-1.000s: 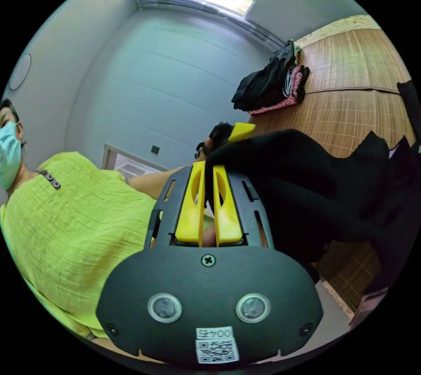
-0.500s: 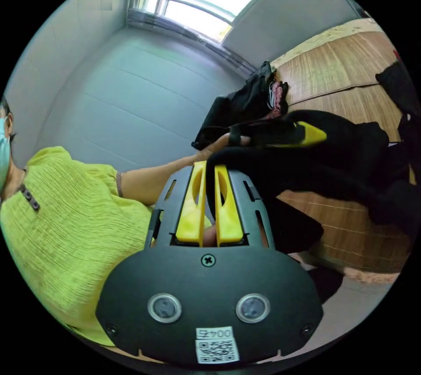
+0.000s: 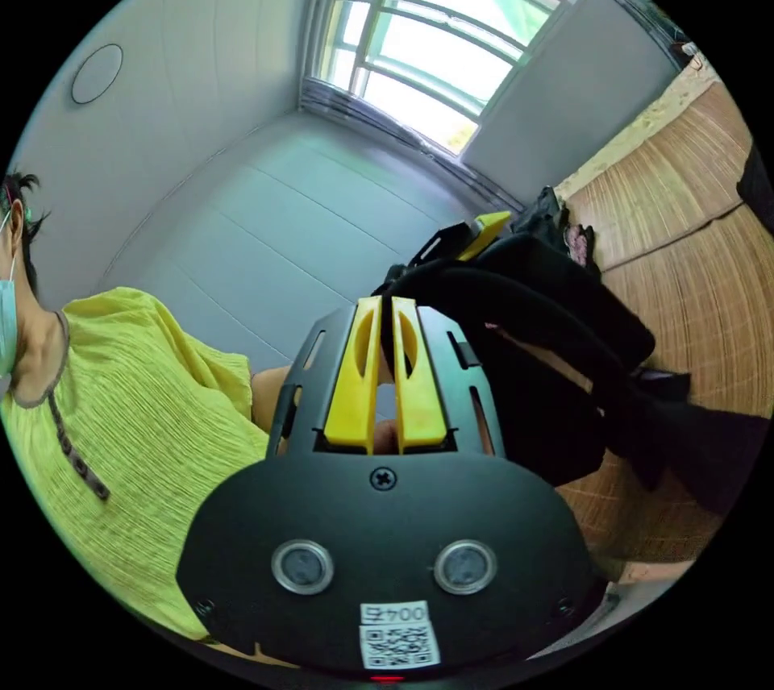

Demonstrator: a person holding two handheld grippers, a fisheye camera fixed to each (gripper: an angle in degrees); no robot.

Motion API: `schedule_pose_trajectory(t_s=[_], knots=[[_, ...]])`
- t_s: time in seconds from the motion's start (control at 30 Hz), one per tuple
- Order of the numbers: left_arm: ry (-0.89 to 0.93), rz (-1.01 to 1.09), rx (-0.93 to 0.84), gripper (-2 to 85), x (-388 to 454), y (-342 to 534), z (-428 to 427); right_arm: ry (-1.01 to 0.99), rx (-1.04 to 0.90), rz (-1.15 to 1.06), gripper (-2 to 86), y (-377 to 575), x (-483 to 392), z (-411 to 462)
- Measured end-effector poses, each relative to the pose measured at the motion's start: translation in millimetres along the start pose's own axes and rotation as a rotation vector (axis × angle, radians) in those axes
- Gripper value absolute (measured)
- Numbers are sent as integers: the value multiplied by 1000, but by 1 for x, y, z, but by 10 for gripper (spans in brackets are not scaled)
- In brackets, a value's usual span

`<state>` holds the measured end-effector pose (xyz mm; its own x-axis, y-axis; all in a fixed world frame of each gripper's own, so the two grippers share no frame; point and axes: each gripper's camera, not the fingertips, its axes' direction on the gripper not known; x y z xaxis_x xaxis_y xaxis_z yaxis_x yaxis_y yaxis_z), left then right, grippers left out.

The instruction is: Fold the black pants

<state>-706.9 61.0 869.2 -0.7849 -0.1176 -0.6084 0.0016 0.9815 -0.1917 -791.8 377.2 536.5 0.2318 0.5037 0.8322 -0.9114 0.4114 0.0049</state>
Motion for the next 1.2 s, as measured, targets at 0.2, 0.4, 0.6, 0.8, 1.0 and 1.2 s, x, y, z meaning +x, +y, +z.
schedule_pose_trajectory(t_s=[0.2,0.4,0.6,0.8,1.0,1.2], knots=[[-28,-20,94,93,20,-14,-62,-199,252,32,-5,-34,-3,-30],[27,-25,87,93,11,-32,-100,-89,303,103,-7,-8,-6,-3],[50,-28,5,97,-3,-55,-133,-50,366,215,-8,41,-6,57],[40,-8,-76,98,-3,-79,-147,47,375,212,-8,51,-26,76],[85,-14,-83,97,-13,-94,-163,101,396,226,-8,57,-32,84],[108,-47,-104,96,-31,-107,-171,161,371,258,-8,75,-34,97]])
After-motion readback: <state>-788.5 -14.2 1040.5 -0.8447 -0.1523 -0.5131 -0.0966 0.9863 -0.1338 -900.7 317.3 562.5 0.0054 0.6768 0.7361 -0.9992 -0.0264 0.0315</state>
